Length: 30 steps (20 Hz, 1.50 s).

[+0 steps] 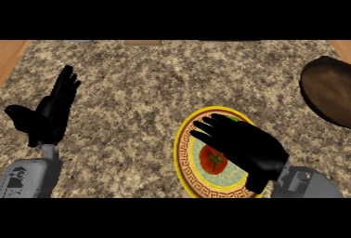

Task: Pick the tomato from the plate and place it in the pan

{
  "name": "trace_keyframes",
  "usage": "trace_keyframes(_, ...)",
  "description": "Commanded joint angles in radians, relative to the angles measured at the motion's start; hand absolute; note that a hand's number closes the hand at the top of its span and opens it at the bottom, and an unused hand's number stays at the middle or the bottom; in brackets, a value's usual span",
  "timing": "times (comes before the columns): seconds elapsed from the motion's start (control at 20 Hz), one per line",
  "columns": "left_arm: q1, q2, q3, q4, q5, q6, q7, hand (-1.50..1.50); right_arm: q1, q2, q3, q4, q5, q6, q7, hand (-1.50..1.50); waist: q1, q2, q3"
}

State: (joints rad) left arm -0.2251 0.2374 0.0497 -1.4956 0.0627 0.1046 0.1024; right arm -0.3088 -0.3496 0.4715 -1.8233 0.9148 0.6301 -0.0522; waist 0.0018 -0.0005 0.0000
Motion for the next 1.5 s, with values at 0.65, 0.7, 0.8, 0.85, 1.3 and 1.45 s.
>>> trace_keyframes(0.65,0.032,-0.019,0.041,-0.022,-0.035,-0.038,-0.006,0.00,0.014,0.086,0.013,0.151,0.221,-0.030,-0.090,-1.50,0.000,0.000,0.000)
trace_keyframes(0.7,0.008,-0.022,0.049,0.001,-0.039,-0.019,-0.028,0.00,-0.075,0.163,0.032,0.295,0.239,-0.050,-0.058,-1.50,0.005,0.001,0.000)
trace_keyframes(0.8,-0.002,-0.044,0.031,-0.009,-0.051,-0.013,0.003,0.00,-0.025,0.159,0.048,0.272,0.264,-0.045,-0.072,-1.50,0.001,0.001,0.000)
trace_keyframes(0.85,-0.007,-0.037,0.041,0.028,-0.045,-0.036,-0.033,0.00,0.006,0.135,0.034,0.220,0.259,-0.005,-0.071,-1.50,-0.002,0.000,0.000)
trace_keyframes(1.3,-0.033,-0.051,0.043,0.062,-0.061,-0.039,-0.026,0.00,0.012,0.105,0.078,0.299,0.327,-0.145,-0.254,1.50,-0.002,0.001,0.000)
trace_keyframes(1.45,-0.020,-0.027,0.070,0.001,-0.044,-0.050,0.010,0.00,-0.042,0.143,0.048,0.279,0.327,-0.060,-0.254,1.50,0.000,0.000,0.000)
